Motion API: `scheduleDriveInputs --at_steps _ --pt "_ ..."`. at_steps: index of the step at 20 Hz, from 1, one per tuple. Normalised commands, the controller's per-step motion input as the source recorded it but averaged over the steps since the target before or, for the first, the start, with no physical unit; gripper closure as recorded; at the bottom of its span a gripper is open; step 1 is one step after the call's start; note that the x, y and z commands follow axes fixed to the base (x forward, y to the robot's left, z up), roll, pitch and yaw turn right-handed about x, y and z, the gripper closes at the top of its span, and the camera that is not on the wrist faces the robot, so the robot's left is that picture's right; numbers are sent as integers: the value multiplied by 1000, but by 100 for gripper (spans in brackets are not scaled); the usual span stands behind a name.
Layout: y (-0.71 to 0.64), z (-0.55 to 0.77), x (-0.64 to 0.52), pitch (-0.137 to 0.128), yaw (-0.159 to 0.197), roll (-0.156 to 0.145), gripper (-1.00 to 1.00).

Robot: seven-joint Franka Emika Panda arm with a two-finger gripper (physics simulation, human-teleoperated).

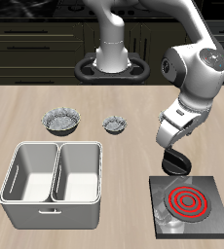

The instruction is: Turn off the flat stove and place the largest bowl on it

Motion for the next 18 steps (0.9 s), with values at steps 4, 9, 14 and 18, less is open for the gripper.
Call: scheduleDriveInputs --at_steps 4,9,14,18 --pt "-71 -270 5 32 10 -17 -100" --pt "19 -177 -52 24 20 12 -100" --pt "32 -86 -12 10 13 9 -100" --pt "47 -161 -57 37 -18 24 -100"
